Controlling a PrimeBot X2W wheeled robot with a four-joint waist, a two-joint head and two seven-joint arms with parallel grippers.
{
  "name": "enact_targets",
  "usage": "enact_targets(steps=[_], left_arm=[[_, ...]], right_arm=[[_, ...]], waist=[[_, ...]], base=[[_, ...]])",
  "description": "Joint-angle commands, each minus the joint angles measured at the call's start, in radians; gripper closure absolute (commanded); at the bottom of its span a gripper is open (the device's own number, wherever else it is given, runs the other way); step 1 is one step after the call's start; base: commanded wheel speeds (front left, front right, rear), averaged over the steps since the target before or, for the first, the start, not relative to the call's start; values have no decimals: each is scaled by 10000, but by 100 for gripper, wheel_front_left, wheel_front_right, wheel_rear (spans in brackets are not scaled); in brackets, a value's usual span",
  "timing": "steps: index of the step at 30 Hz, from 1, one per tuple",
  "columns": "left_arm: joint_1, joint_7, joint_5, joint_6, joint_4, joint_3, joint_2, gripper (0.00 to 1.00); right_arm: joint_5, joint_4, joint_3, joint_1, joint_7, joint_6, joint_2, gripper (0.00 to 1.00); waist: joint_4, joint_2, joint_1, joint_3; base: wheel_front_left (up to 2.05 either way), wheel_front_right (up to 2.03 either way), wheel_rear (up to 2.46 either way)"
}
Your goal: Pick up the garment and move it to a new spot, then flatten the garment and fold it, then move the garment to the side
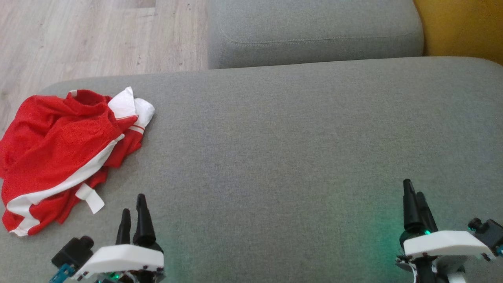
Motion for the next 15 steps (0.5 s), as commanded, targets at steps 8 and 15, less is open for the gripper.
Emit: enact_targets(steps=[8,15], left_arm=[[-476,-349,1315,253,-510,-138,87,0],[-510,-586,2419,560,-602,-440,94,0]], right_arm=[[-1246,-560,393,-410,-338,-4,-92,0],[-2356,-714,693,-393,-574,-4,-101,0]], waist=[[32,0,0,-102],[65,0,0,-131]], base=[[0,0,0],[0,0,0]])
